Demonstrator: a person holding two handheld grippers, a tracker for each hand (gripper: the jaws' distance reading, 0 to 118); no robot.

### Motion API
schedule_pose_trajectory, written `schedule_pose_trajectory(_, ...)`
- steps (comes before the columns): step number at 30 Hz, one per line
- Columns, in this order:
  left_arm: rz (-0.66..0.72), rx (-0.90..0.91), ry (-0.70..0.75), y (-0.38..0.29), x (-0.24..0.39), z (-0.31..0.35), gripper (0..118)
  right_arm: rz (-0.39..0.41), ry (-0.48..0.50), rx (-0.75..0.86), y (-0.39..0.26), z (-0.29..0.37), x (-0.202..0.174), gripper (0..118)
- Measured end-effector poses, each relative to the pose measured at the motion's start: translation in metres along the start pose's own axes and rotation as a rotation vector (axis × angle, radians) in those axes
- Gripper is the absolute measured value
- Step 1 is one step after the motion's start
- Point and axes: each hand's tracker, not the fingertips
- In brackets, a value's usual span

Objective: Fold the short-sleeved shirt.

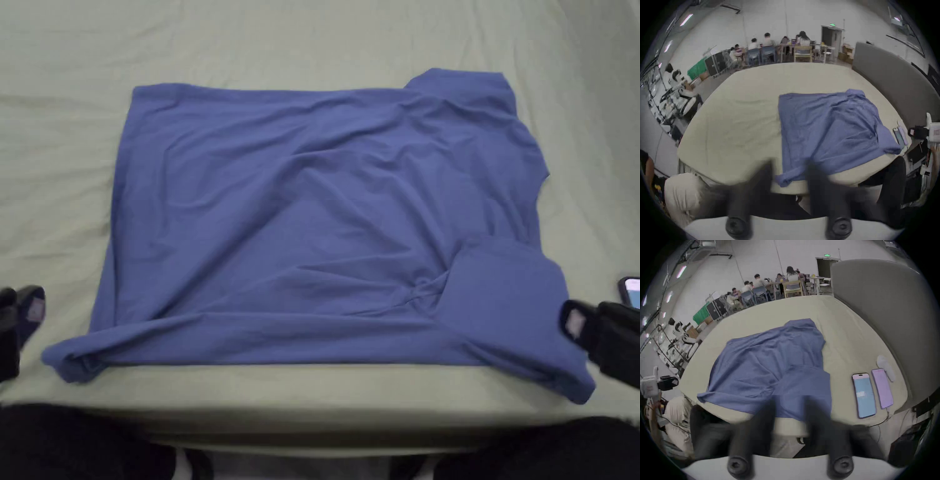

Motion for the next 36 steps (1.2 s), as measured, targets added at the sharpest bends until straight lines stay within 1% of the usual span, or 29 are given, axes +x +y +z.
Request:
schedule_pose_trajectory(1,0.0,-0.091,-0.024,-0.001,0.003,-0.014,1,-0.013,-0.015,-0.02,-0.004,-0.009,-0.002,7)
schedule_pose_trajectory(2,0.022,-0.048,0.021,0.0,-0.003,-0.021,0,-0.008,-0.026,-0.017,-0.008,-0.011,-0.003,3)
schedule_pose_trajectory(3,0.023,-0.117,-0.017,0.003,-0.005,-0.029,0,0.037,-0.022,-0.066,-0.009,-0.016,-0.004,3)
schedule_pose_trajectory(4,0.014,-0.152,-0.014,0.004,-0.005,-0.038,0,0.059,-0.035,-0.089,-0.011,-0.018,-0.008,3)
schedule_pose_trajectory(5,0.008,-0.169,0.009,0.003,-0.004,-0.047,0,0.059,-0.042,-0.073,-0.014,-0.02,-0.011,3)
schedule_pose_trajectory(7,-0.007,-0.199,0.0,-0.025,-0.002,-0.073,0,0.032,0.02,-0.081,-0.015,-0.022,-0.01,3)
schedule_pose_trajectory(8,0.008,-0.249,-0.005,-0.029,-0.005,-0.086,1,0.004,0.042,-0.081,-0.016,-0.024,-0.009,3)
schedule_pose_trajectory(9,0.034,-0.313,-0.033,-0.033,-0.011,-0.101,17,-0.01,0.059,-0.086,-0.017,-0.026,-0.01,3)
schedule_pose_trajectory(10,0.059,-0.366,-0.084,-0.033,-0.019,-0.115,50,0.0,0.055,-0.089,-0.017,-0.028,-0.012,3)
schedule_pose_trajectory(11,0.082,-0.41,-0.105,-0.039,-0.025,-0.129,79,0.008,0.056,-0.095,-0.018,-0.03,-0.015,3)
schedule_pose_trajectory(12,0.104,-0.42,-0.1,-0.043,-0.03,-0.14,80,0.021,0.056,-0.106,-0.018,-0.033,-0.019,3)
schedule_pose_trajectory(13,0.099,-0.428,-0.055,-0.046,-0.033,-0.151,80,0.033,0.056,-0.117,-0.018,-0.036,-0.023,3)
schedule_pose_trajectory(17,0.064,-0.443,-0.07,-0.048,-0.037,-0.179,79,0.041,0.085,-0.154,-0.022,-0.048,-0.033,3)
schedule_pose_trajectory(18,0.066,-0.448,-0.089,-0.052,-0.034,-0.177,62,0.039,0.084,-0.162,-0.023,-0.052,-0.034,3)
schedule_pose_trajectory(19,0.057,-0.447,-0.159,-0.054,-0.03,-0.175,16,0.039,0.079,-0.172,-0.024,-0.056,-0.035,3)
schedule_pose_trajectory(20,0.043,-0.455,-0.194,-0.053,-0.027,-0.177,4,0.043,0.071,-0.184,-0.025,-0.058,-0.035,3)
schedule_pose_trajectory(21,0.059,-0.42,-0.169,-0.053,-0.021,-0.171,4,0.046,0.061,-0.188,-0.026,-0.059,-0.036,3)
schedule_pose_trajectory(22,0.045,-0.432,-0.13,-0.047,-0.022,-0.168,4,0.048,0.054,-0.191,-0.026,-0.059,-0.034,3)
schedule_pose_trajectory(25,0.025,-0.374,-0.112,-0.039,-0.018,-0.151,4,0.042,0.036,-0.208,-0.026,-0.057,-0.024,3)
schedule_pose_trajectory(26,0.029,-0.373,-0.116,-0.037,-0.014,-0.147,4,0.046,0.018,-0.215,-0.026,-0.057,-0.021,18)
schedule_pose_trajectory(27,0.032,-0.367,-0.115,-0.034,-0.013,-0.142,4,0.045,-0.012,-0.225,-0.026,-0.056,-0.016,56)
schedule_pose_trajectory(28,0.036,-0.348,-0.101,-0.032,-0.011,-0.136,4,0.029,-0.052,-0.231,-0.025,-0.056,-0.009,73)
schedule_pose_trajectory(29,0.032,-0.341,-0.1,-0.031,-0.009,-0.132,4,0.033,-0.085,-0.22,-0.027,-0.058,-0.003,92)
schedule_pose_trajectory(30,0.03,-0.33,-0.096,-0.029,-0.008,-0.13,4,0.043,-0.099,-0.249,-0.03,-0.063,0.003,105)
schedule_pose_trajectory(31,0.032,-0.327,-0.095,-0.029,-0.007,-0.128,4,0.059,-0.083,-0.163,-0.034,-0.067,0.006,118)
schedule_pose_trajectory(32,0.032,-0.325,-0.097,-0.028,-0.007,-0.127,4,0.053,-0.084,-0.216,-0.036,-0.074,0.01,118)
schedule_pose_trajectory(33,0.036,-0.325,-0.097,-0.027,-0.007,-0.127,4,0.032,-0.087,-0.23,-0.037,-0.077,0.031,118)
schedule_pose_trajectory(34,0.043,-0.325,-0.095,-0.028,-0.007,-0.129,4,-0.02,-0.091,-0.274,-0.04,-0.088,0.04,118)
schedule_pose_trajectory(36,0.067,-0.326,-0.096,-0.028,-0.009,-0.13,4,-0.072,-0.087,-0.341,-0.046,-0.113,0.055,118)
